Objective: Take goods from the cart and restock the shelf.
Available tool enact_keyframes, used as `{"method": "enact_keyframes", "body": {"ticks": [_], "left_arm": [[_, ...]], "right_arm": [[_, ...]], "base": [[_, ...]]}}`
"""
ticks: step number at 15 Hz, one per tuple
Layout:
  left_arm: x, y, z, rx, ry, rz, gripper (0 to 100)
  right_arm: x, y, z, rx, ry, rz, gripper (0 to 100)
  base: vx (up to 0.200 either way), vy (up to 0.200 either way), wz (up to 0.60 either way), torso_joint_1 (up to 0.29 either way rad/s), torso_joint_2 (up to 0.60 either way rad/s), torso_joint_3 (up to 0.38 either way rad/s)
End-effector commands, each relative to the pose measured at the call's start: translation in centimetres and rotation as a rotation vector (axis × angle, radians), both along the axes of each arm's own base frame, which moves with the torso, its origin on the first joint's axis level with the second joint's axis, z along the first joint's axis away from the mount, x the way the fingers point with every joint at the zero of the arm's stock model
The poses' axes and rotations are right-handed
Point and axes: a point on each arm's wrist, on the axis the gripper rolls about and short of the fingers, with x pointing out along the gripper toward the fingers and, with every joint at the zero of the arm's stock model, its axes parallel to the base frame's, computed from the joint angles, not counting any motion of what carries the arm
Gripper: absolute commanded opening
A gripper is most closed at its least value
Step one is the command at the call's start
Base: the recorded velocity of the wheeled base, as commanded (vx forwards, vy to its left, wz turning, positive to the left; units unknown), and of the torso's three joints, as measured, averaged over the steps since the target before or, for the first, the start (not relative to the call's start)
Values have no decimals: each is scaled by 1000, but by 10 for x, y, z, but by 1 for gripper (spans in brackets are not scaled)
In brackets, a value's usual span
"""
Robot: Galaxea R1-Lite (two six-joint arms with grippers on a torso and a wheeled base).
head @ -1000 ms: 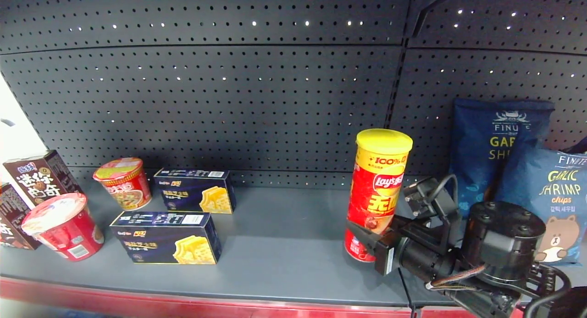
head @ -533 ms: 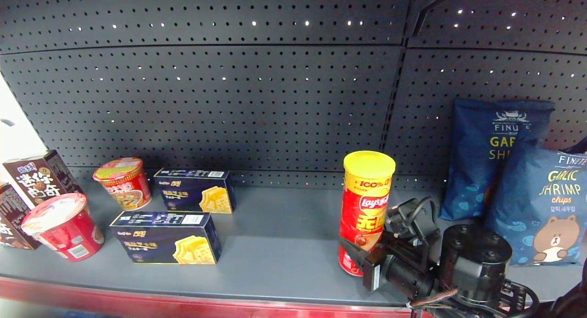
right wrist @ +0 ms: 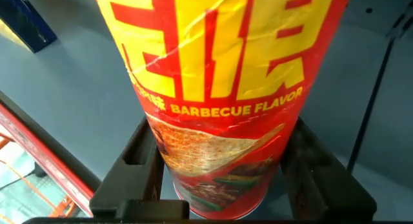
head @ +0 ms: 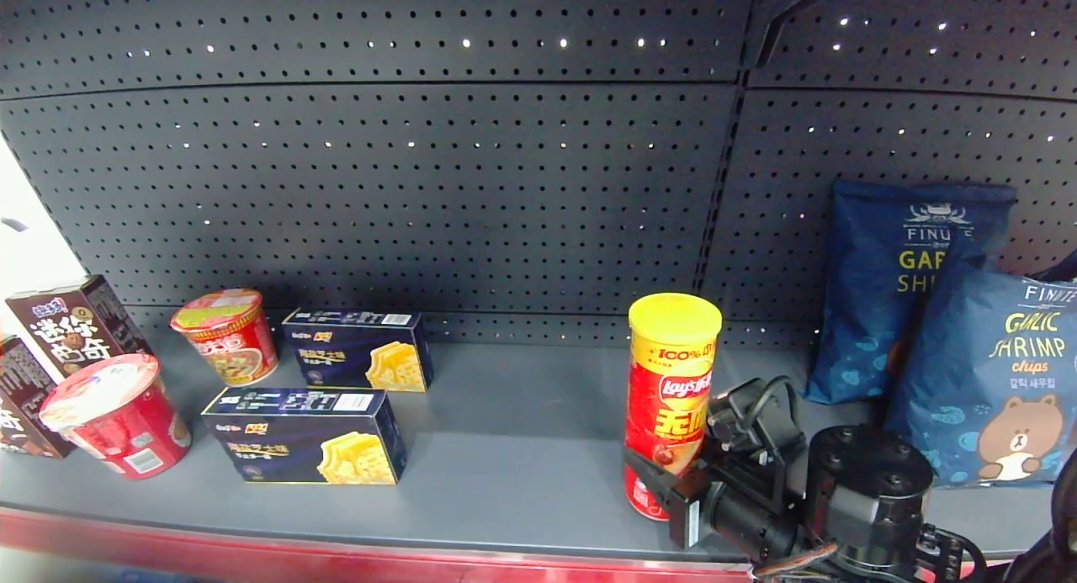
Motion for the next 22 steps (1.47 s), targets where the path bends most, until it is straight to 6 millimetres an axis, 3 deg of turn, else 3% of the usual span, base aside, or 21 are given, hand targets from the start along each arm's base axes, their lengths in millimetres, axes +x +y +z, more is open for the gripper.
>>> {"method": "enact_keyframes", "body": {"ticks": [1,3,4,12,17,22], "left_arm": [[0,0,0,-1,-3,0,0],[-1,0,0,-1,-5,0,0],[0,0,0,-1,-3,0,0],[0,0,-1,0,-2,0,0],[1,0,-2,0,6,5,0],[1,0,-4,1,10,14,0]], "right_arm": [[0,1,-4,-8,10,3,0],[-2,0,-6,-16,18,9,0],[-3,0,-6,-17,19,11,100],[-17,-11,-2,-6,5,25,100],[-42,-35,6,6,0,60,100],[-51,-30,7,26,-6,154,100]], "base": [[0,0,0,0,0,0],[0,0,0,0,0,0],[0,0,0,0,0,0],[0,0,0,0,0,0],[0,0,0,0,0,0],[0,0,0,0,0,0]]}}
